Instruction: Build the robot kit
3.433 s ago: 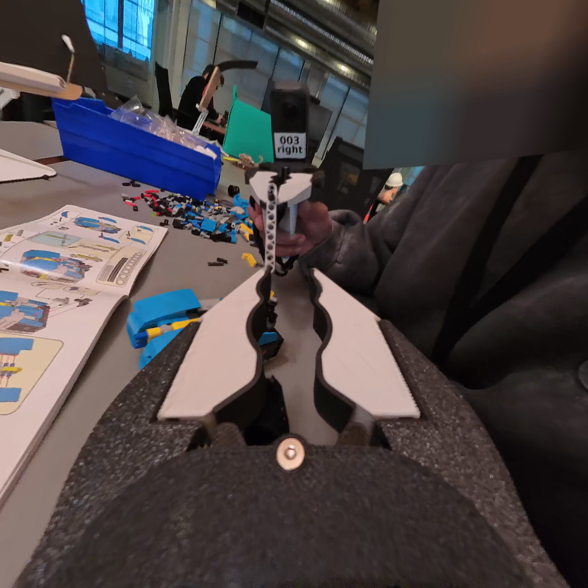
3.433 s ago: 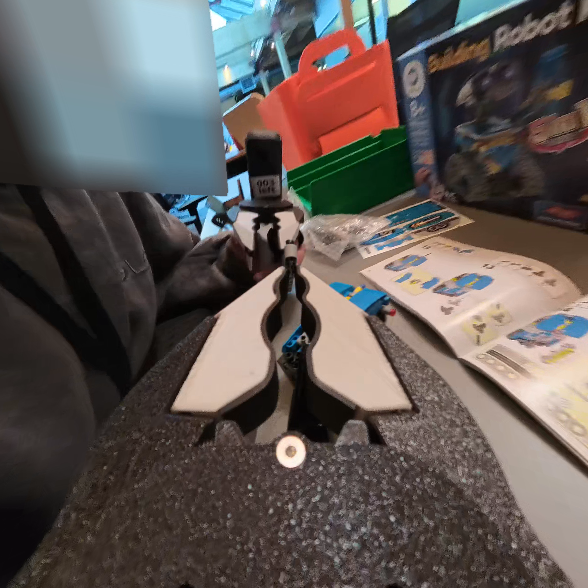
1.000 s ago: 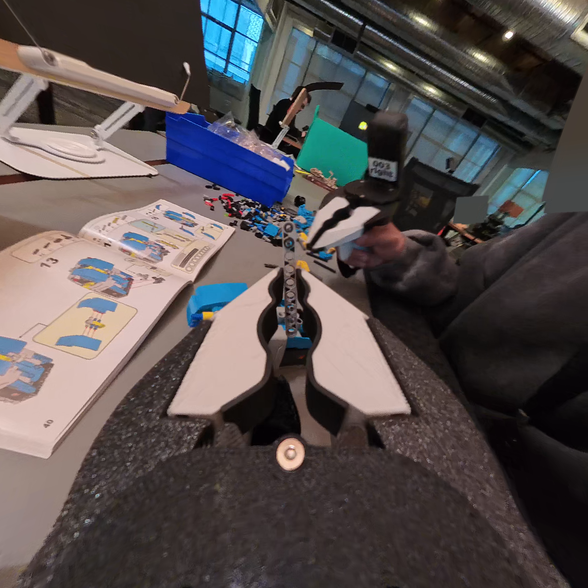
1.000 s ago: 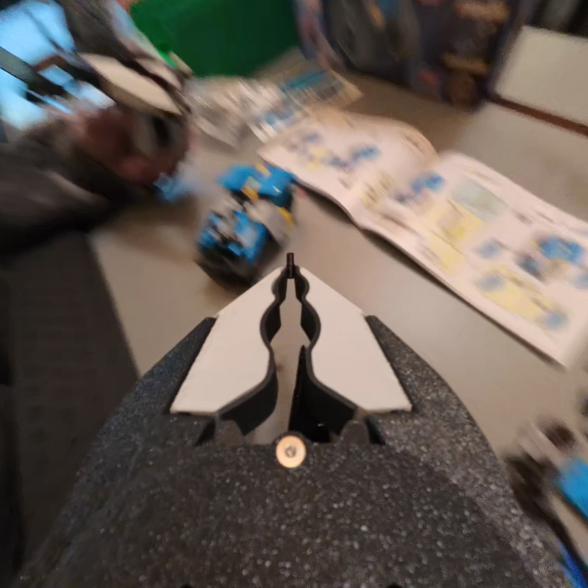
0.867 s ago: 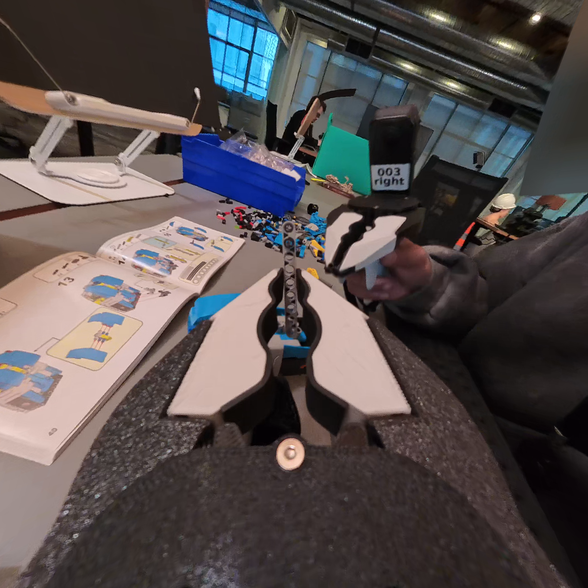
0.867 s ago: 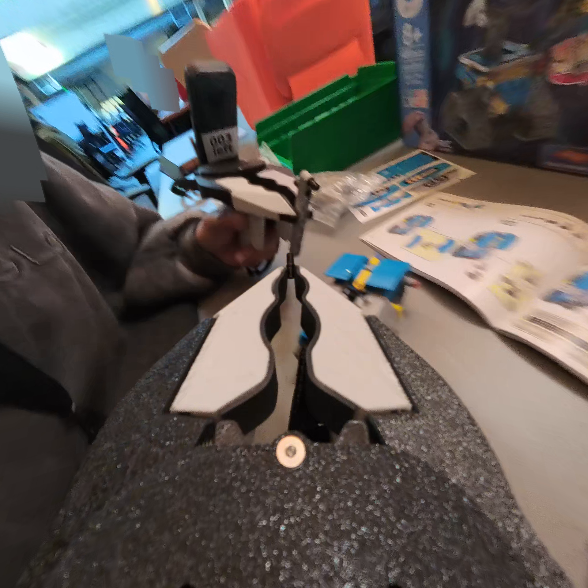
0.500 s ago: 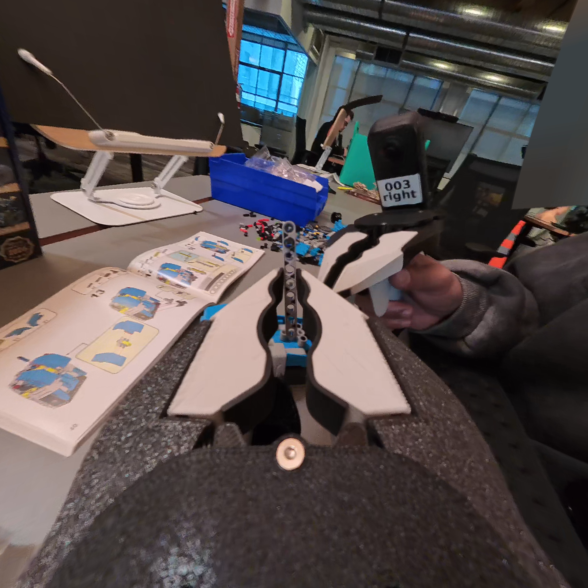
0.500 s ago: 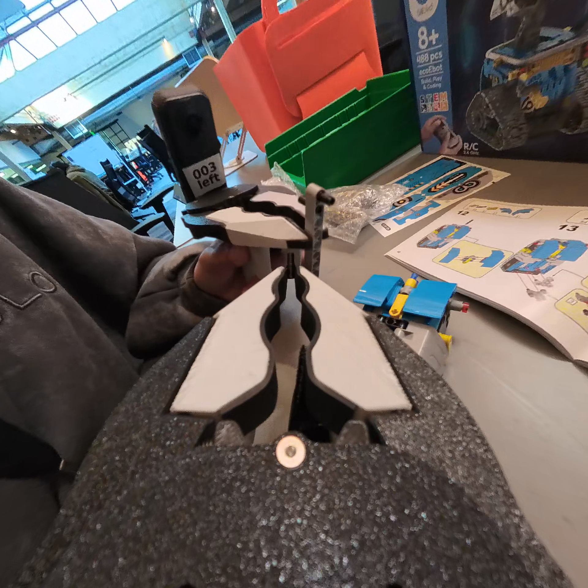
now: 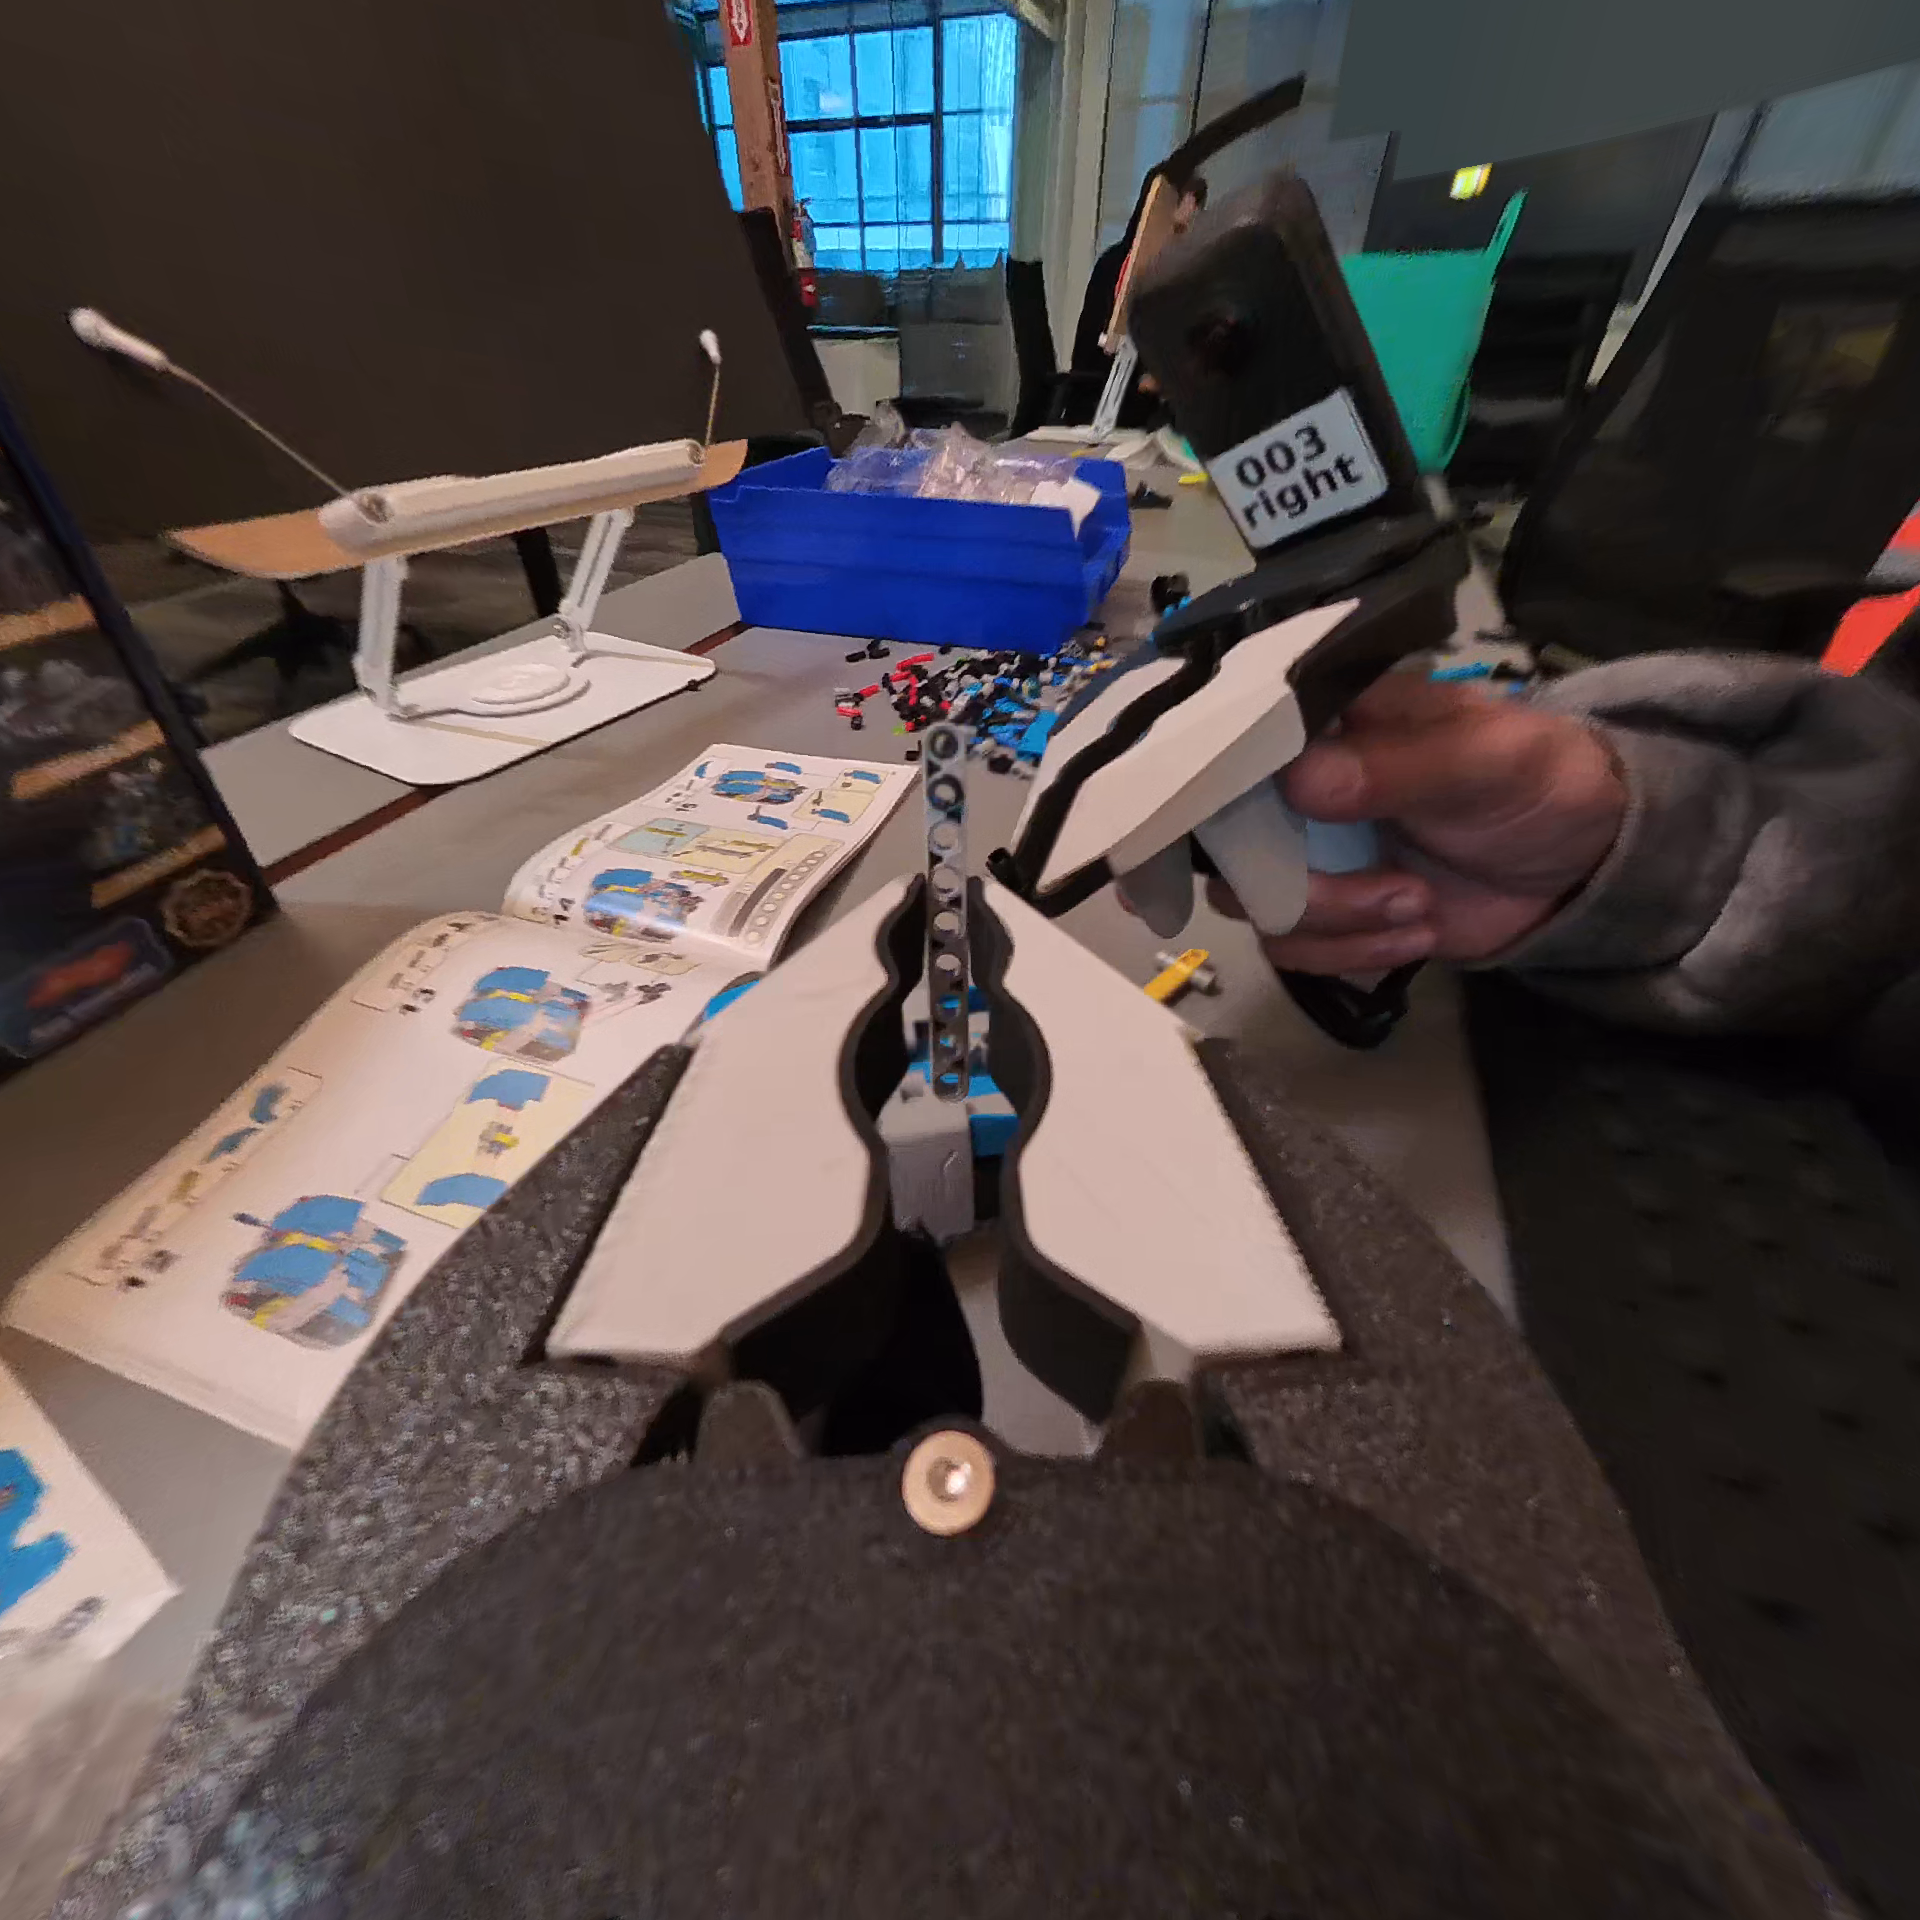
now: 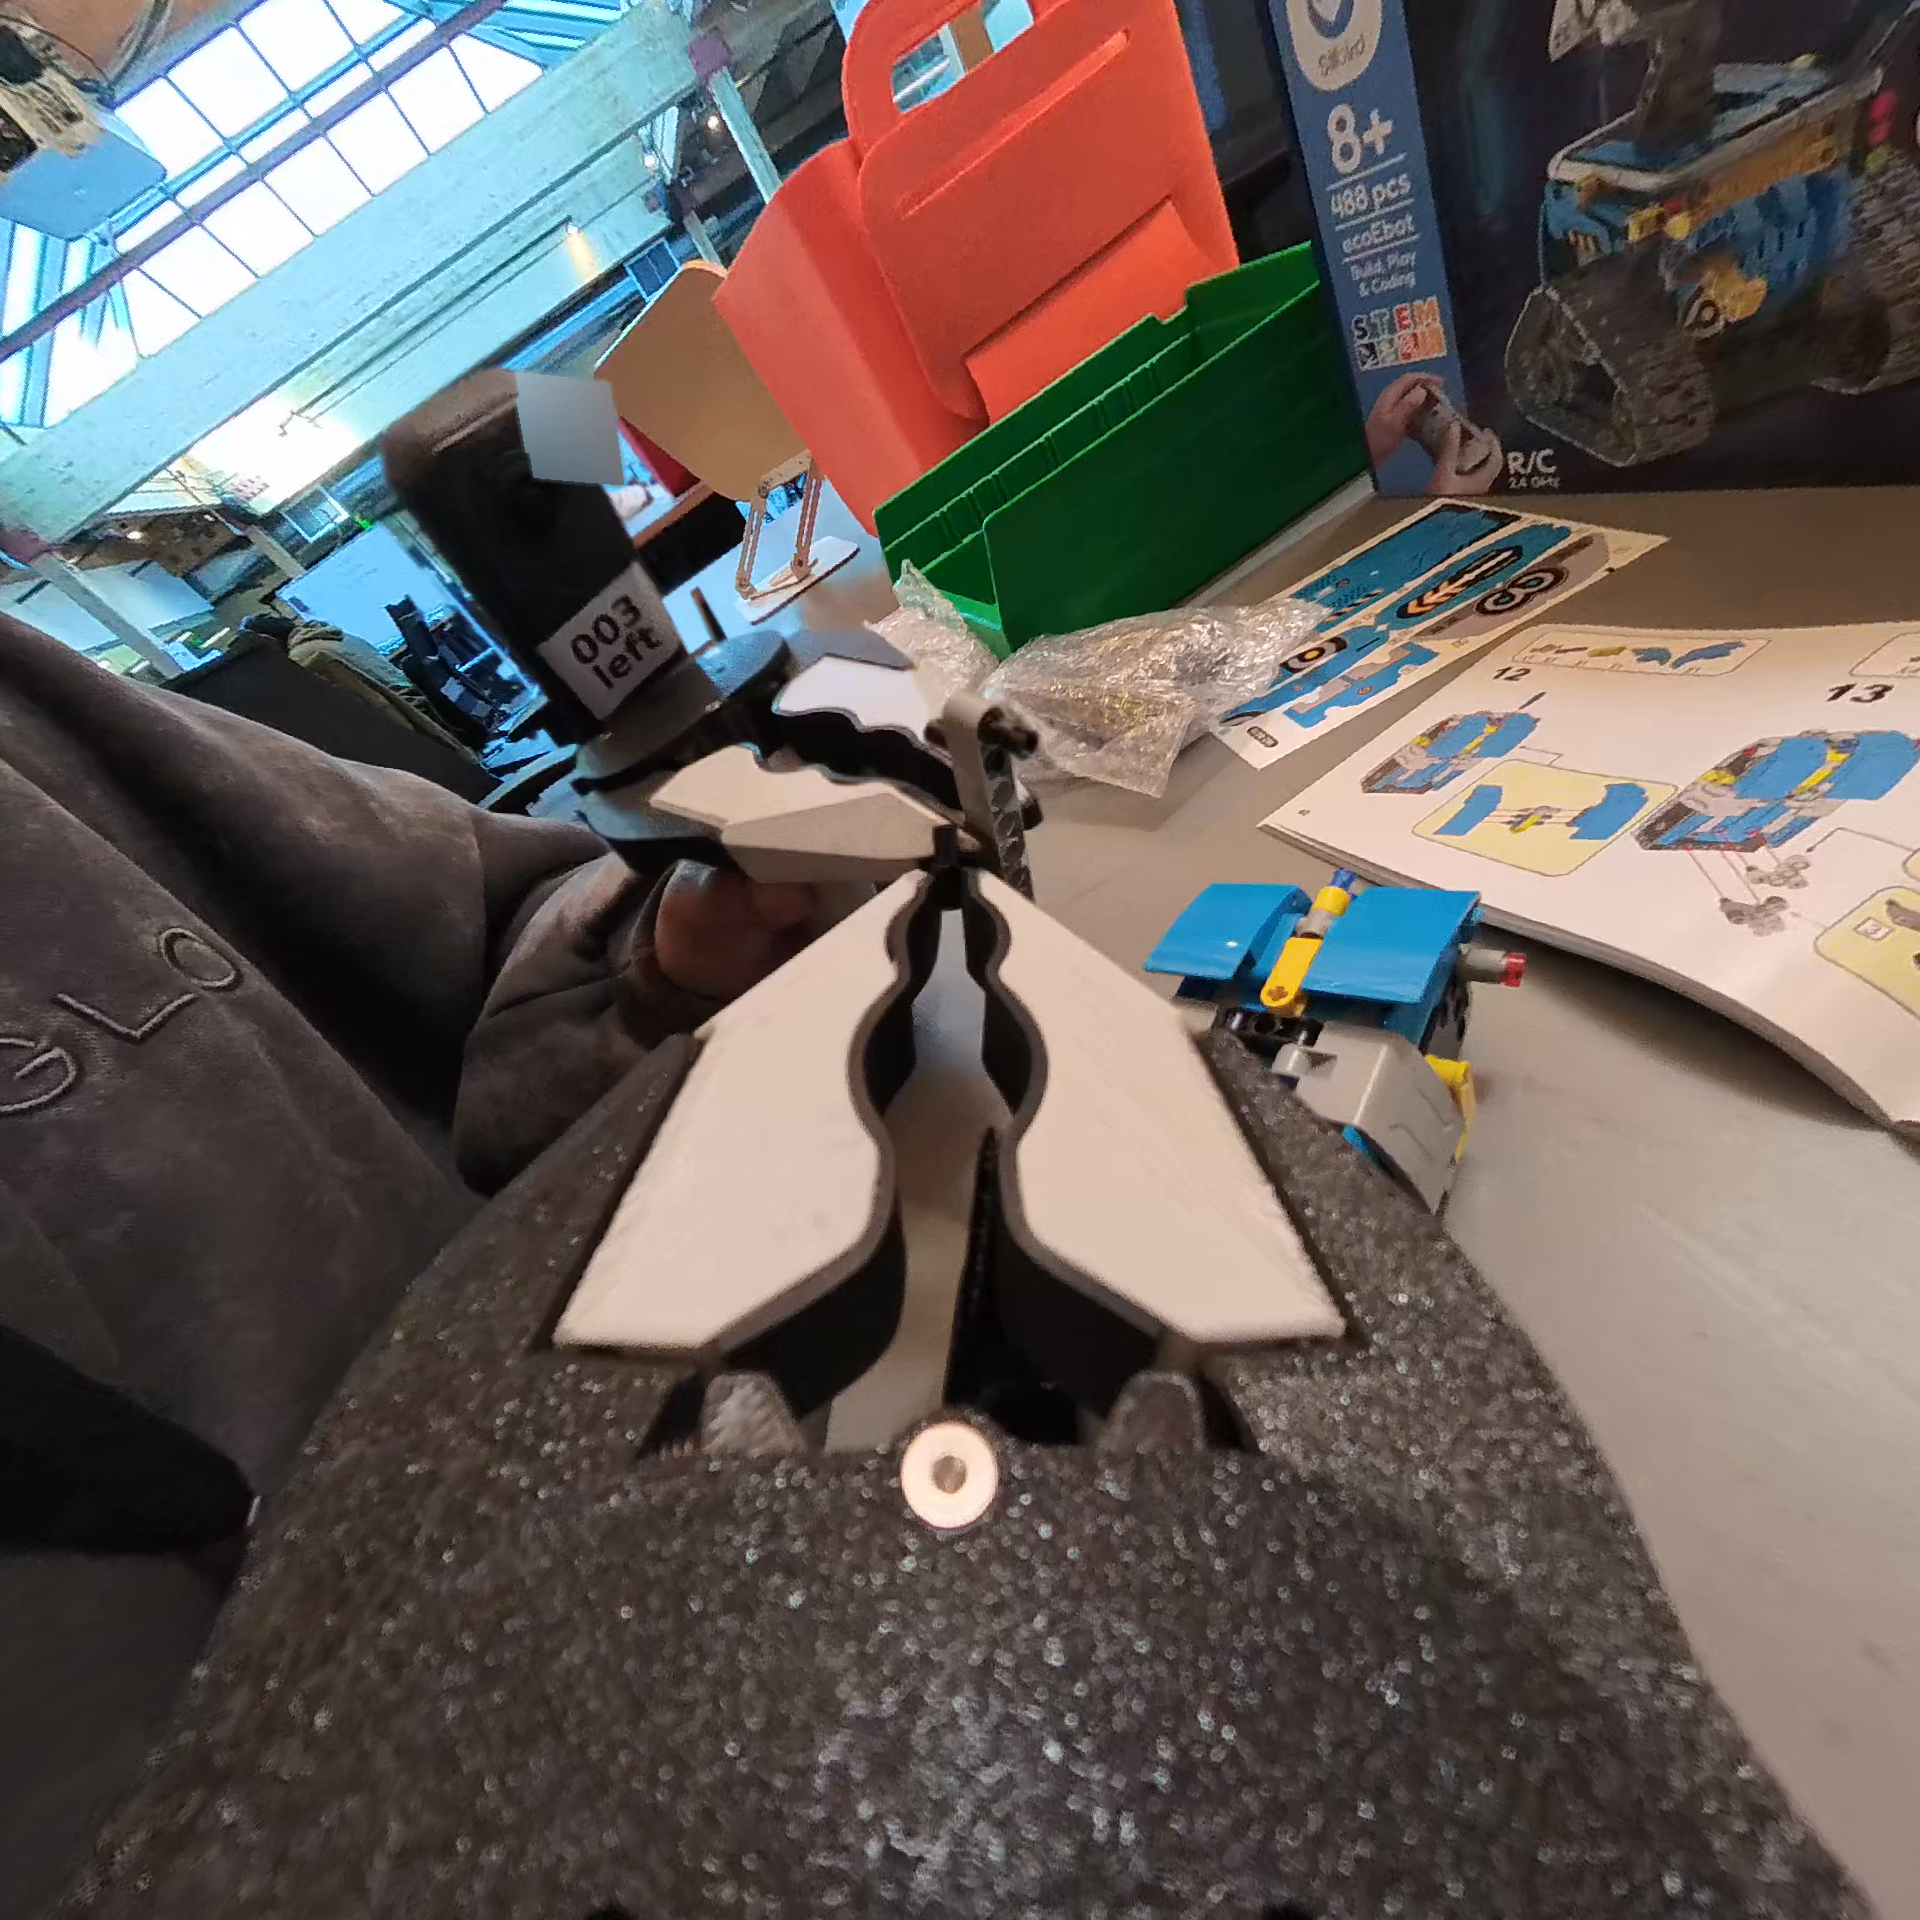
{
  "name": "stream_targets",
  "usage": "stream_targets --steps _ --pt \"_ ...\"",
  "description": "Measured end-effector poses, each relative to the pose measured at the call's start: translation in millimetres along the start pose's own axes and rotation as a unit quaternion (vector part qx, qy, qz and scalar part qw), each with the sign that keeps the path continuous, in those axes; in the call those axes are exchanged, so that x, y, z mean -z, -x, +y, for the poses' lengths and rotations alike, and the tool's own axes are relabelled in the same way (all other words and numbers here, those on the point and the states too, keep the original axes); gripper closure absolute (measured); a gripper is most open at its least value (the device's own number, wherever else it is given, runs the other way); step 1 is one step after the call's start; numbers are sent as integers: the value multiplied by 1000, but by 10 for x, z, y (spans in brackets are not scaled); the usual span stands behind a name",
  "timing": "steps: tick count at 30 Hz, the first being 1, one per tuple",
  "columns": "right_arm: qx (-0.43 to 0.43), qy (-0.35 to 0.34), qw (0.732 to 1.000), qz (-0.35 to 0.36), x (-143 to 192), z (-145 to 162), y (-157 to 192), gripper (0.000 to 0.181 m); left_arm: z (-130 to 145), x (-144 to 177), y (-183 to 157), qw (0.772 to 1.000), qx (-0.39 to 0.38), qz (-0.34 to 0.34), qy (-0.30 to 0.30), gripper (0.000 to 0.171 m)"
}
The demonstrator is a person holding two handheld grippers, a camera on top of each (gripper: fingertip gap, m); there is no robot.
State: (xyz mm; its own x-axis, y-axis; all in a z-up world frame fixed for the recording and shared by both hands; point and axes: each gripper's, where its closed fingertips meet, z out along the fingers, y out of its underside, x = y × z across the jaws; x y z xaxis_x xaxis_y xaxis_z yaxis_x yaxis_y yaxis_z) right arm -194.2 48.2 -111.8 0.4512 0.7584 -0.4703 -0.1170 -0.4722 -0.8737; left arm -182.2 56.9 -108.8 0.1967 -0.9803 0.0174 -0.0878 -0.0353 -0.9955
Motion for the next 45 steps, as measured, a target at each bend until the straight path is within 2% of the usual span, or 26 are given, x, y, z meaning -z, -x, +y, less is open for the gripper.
stream_targets --steps 4,8,15,21,29,31,34,39,41,43,45 --pt "-18 22 1000 -13 5 84 -10 177 55 -15 -29 993 -112 -28 31 165" --pt "2 60 998 -3 6 207 -36 177 118 -42 -69 977 -202 -46 56 165" --pt "11 85 996 -13 25 288 -15 176 182 -57 -147 962 -262 -35 72 165" --pt "52 106 993 -2 48 348 -4 177 227 -57 -205 949 -301 -22 88 165" --pt "94 139 985 45 28 460 -131 177 353 -78 -179 902 -404 -62 140 165" --pt "103 142 983 50 30 468 -142 177 360 -79 -179 896 -414 -68 146 165" --pt "123 132 982 54 31 436 -121 177 326 -69 -186 900 -405 -68 144 165" --pt "105 120 986 38 45 417 -93 178 297 -74 -195 920 -361 -65 138 164" --pt "118 96 988 34 59 327 -62 177 209 -73 -176 954 -274 -59 104 165" --pt "131 80 987 45 79 249 -73 177 134 -53 -97 987 -138 -32 73 165" --pt "160 48 985 45 111 126 -6 177 14 -10 -63 999 23 31 21 165"
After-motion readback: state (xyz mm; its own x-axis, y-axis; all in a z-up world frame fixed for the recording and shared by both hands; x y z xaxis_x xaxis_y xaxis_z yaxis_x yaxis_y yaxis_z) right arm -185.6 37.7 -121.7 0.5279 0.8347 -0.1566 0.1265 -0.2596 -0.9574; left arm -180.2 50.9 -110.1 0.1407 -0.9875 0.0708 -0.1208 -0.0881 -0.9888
